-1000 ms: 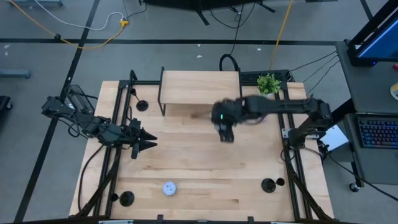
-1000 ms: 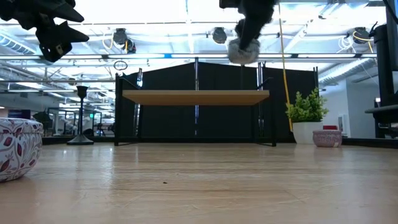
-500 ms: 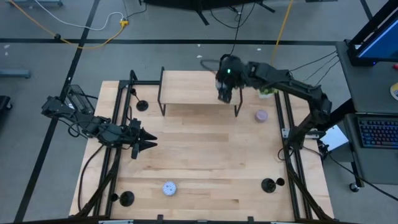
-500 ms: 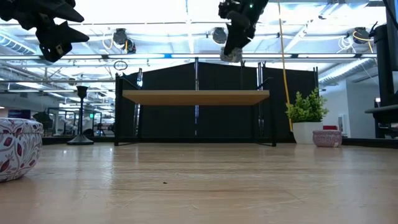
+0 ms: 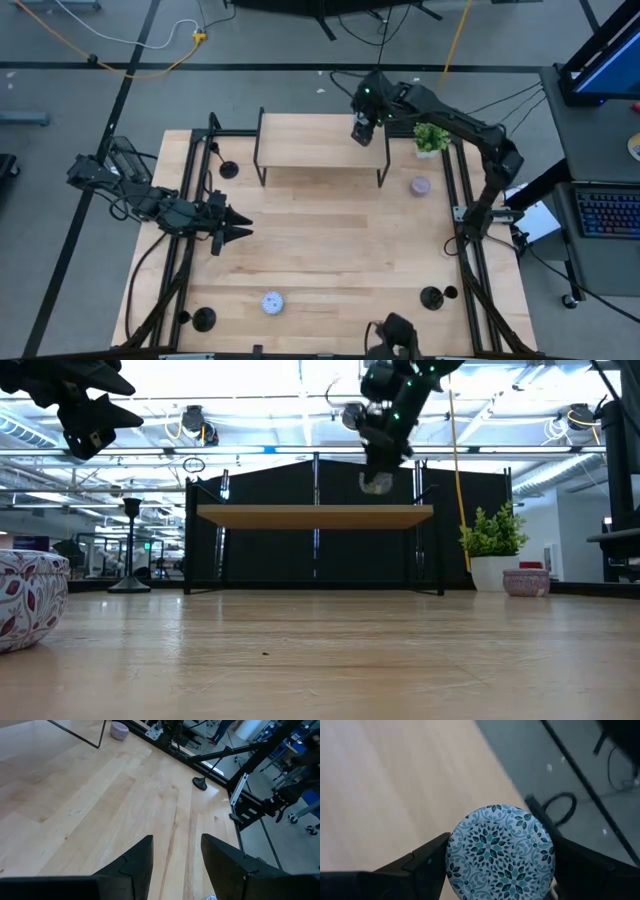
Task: Pick & Place candle stick holders
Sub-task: Put the blue scented candle on the shelf, then put the purple scented candle on the shelf
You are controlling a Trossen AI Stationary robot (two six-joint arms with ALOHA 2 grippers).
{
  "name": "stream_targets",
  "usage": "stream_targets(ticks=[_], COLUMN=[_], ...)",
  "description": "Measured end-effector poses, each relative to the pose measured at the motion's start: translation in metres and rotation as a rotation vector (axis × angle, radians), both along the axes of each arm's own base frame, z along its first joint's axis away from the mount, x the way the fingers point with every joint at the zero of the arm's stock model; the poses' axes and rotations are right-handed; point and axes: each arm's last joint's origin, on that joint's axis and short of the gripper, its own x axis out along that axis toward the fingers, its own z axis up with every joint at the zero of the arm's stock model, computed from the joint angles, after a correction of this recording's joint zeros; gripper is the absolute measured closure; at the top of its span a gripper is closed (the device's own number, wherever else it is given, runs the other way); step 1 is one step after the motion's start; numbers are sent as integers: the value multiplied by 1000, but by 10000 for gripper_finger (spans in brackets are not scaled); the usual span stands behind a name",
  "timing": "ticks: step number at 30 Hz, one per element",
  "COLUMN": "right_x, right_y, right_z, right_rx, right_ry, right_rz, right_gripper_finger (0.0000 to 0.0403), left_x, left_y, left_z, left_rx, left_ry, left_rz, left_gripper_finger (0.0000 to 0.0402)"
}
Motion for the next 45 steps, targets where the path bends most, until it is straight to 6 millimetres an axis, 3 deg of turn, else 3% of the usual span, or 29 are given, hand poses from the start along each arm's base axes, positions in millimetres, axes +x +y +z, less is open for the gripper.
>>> stream_targets(ticks=[5, 10, 38, 45], right_x=[2, -1, 0, -3], right_y=[-12, -13, -17, -13], right_z=[-18, -25, -23, -13], right_rx=[46, 86, 95, 3], right_ry=[58, 104, 38, 69], right_rz=[-28, -41, -81, -95], right_gripper_finger=[110, 110, 85, 85], left_x=[0, 0, 0, 0], left_y=[0, 0, 0, 0], left_z=[0, 0, 0, 0], left_rx=[-4, -4, 1, 1], left_ry=[0, 1, 0, 0], left_rz=[2, 2, 0, 0], left_gripper_finger=[231, 231, 231, 231])
